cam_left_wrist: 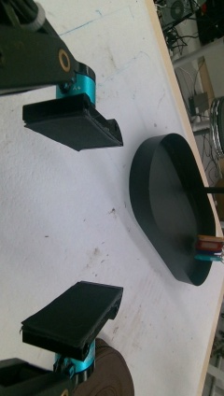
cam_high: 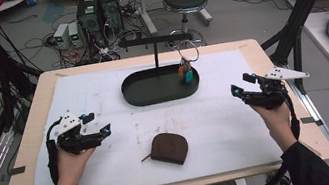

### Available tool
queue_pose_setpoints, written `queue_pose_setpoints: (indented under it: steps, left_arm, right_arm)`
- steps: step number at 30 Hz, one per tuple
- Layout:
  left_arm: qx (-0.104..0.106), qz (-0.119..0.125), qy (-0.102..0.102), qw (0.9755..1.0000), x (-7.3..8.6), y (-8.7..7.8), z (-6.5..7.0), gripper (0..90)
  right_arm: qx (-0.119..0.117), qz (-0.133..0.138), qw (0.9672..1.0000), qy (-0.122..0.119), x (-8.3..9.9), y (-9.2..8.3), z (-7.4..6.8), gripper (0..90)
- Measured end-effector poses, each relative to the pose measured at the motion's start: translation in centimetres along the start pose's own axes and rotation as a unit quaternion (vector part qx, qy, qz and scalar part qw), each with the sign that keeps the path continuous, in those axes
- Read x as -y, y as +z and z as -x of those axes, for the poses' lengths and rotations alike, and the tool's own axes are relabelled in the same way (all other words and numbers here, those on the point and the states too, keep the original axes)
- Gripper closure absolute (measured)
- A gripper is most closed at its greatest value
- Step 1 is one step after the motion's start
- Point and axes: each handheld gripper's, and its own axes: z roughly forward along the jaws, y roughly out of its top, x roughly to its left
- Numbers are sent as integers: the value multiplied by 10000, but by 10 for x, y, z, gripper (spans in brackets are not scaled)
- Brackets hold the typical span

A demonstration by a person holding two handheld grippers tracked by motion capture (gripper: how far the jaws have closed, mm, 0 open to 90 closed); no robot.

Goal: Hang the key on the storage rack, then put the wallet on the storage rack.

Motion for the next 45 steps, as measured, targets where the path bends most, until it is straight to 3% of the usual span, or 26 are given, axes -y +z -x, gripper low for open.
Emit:
queue_pose_setpoints:
  steps: [6, 12, 24, 28, 37, 41, 45]
  left_arm:
    - [-33, 51, 116, 9999, 0, -3, 4, 234]
    - [-10, 116, 138, 9998, -4, 1, 7, 234]
    - [529, 48, 251, 9983, -12, 18, 29, 236]
    - [802, -21, 279, 9964, -15, 29, 41, 239]
    - [1204, -288, 169, 9922, -16, 49, 61, 294]
    - [1443, -456, 33, 9885, -15, 62, 70, 345]
    - [1606, -715, 39, 9844, -14, 72, 77, 406]
  right_arm:
    - [228, -126, 9995, 192, 20, 3, 5, 225]
    - [296, -258, 9990, 205, 31, 0, 7, 222]
    - [379, -291, 9988, 109, 34, -3, 7, 223]
    - [393, -268, 9988, 78, 34, -4, 7, 229]
    - [392, -316, 9987, 22, 35, -3, 6, 234]
    - [404, -330, 9986, 5, 36, -4, 6, 236]
    - [415, -345, 9985, -30, 36, -5, 6, 238]
